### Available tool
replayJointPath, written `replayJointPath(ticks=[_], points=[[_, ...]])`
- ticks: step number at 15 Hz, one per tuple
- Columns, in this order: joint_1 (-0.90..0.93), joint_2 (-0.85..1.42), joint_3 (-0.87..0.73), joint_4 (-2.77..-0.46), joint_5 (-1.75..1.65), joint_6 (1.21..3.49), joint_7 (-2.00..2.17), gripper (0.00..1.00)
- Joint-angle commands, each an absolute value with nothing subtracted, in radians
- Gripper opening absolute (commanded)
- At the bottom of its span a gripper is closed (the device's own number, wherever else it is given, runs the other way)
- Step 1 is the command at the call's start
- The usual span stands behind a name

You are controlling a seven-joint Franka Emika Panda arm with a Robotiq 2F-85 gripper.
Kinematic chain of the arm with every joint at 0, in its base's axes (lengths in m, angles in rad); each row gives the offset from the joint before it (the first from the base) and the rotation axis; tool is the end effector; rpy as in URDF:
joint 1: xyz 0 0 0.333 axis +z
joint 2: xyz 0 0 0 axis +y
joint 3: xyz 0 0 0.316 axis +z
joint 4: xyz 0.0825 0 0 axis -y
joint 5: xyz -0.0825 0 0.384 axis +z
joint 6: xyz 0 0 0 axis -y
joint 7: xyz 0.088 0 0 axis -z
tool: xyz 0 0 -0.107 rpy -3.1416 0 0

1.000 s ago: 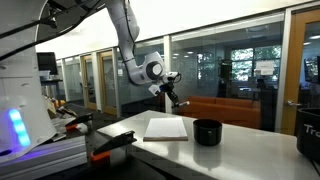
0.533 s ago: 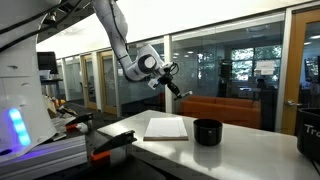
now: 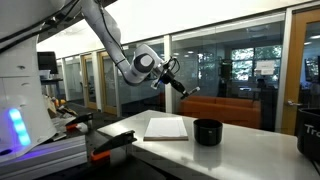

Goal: Pick up the pen and put it in the black cup.

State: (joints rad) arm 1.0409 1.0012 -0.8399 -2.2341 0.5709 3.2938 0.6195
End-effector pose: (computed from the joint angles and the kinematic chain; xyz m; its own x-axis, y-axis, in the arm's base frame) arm 0.5507 0.0383 0.1361 0.6030 -0.3765 0.7033 -0.6040 -0.7914 0.0941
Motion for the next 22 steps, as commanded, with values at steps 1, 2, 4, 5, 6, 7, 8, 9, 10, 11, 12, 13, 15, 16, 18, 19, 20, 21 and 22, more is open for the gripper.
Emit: replayJointPath(ticks=[1, 2, 4, 5, 6, 7, 8, 9, 10, 11, 12, 13, 15, 16, 18, 19, 20, 21, 22], points=[[1.071, 1.052, -0.881, -2.250, 0.608, 3.267, 0.611, 0.05], [1.062, 1.055, -0.881, -2.251, 0.607, 3.264, 0.606, 0.05], [1.054, 1.082, -0.896, -2.258, 0.609, 3.257, 0.610, 0.05], [1.050, 1.093, -0.903, -2.261, 0.608, 3.252, 0.611, 0.05], [1.047, 1.104, -0.911, -2.266, 0.608, 3.250, 0.612, 0.05], [1.045, 1.115, -0.918, -2.270, 0.607, 3.246, 0.615, 0.05], [1.040, 1.122, -0.922, -2.273, 0.604, 3.242, 0.615, 0.05], [1.040, 1.134, -0.928, -2.278, 0.603, 3.237, 0.618, 0.05], [1.037, 1.144, -0.931, -2.284, 0.601, 3.233, 0.620, 0.05], [1.034, 1.153, -0.932, -2.289, 0.600, 3.232, 0.621, 0.05], [1.030, 1.162, -0.932, -2.294, 0.599, 3.231, 0.622, 0.05], [1.026, 1.170, -0.930, -2.299, 0.598, 3.232, 0.622, 0.05], [1.015, 1.189, -0.924, -2.304, 0.597, 3.235, 0.622, 0.05], [1.012, 1.199, -0.923, -2.302, 0.598, 3.232, 0.624, 0.05], [1.004, 1.216, -0.917, -2.299, 0.597, 3.233, 0.627, 0.05], [0.997, 1.219, -0.911, -2.298, 0.596, 3.240, 0.627, 0.05], [0.983, 1.220, -0.899, -2.293, 0.594, 3.249, 0.627, 0.05], [0.970, 1.217, -0.885, -2.285, 0.593, 3.255, 0.627, 0.05], [0.961, 1.221, -0.874, -2.276, 0.593, 3.254, 0.630, 0.05]])
